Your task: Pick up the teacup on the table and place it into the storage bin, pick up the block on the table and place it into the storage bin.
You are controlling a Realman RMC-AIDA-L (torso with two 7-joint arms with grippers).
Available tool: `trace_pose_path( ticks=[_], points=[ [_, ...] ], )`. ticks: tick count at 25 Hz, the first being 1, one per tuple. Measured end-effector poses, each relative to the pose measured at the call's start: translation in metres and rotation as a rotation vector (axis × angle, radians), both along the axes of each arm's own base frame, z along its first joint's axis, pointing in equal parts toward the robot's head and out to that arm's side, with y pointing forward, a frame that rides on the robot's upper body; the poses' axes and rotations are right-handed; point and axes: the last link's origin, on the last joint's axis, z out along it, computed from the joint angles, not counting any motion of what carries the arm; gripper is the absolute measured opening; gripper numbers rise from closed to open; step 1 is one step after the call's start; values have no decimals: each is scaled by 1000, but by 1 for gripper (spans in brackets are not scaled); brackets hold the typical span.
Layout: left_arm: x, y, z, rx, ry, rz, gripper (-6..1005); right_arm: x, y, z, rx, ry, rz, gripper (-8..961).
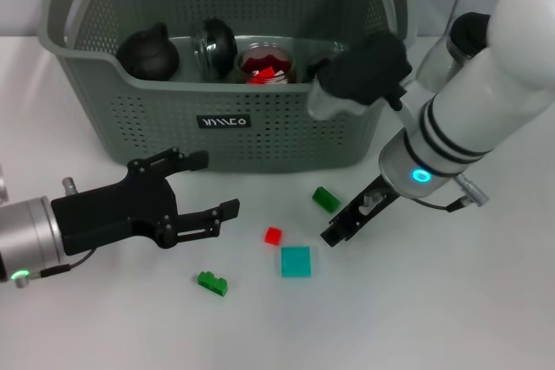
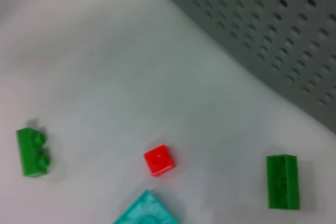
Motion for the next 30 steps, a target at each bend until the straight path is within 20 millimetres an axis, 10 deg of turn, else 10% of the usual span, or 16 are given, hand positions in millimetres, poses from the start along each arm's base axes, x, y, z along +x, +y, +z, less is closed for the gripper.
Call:
trace_pose_path(
  ticks=[6,12,17,24,30],
  points=[
    [-3,-1,4,17,-3,13,842,-28,-14,39,-24,83,33,437],
    [-5,-3,6,24,-15,18,842,-113,-24,132,37,289,202,437],
    [-4,-3,5,21,-19,18,842,-181,4,191,144,458,355,437],
    [-1,-3,4,9,-34,14,842,-172,73,175,226,375,330,438],
    [0,-3,4,5,-41,12,842,-147,89,166,265,320,333,524]
  ],
)
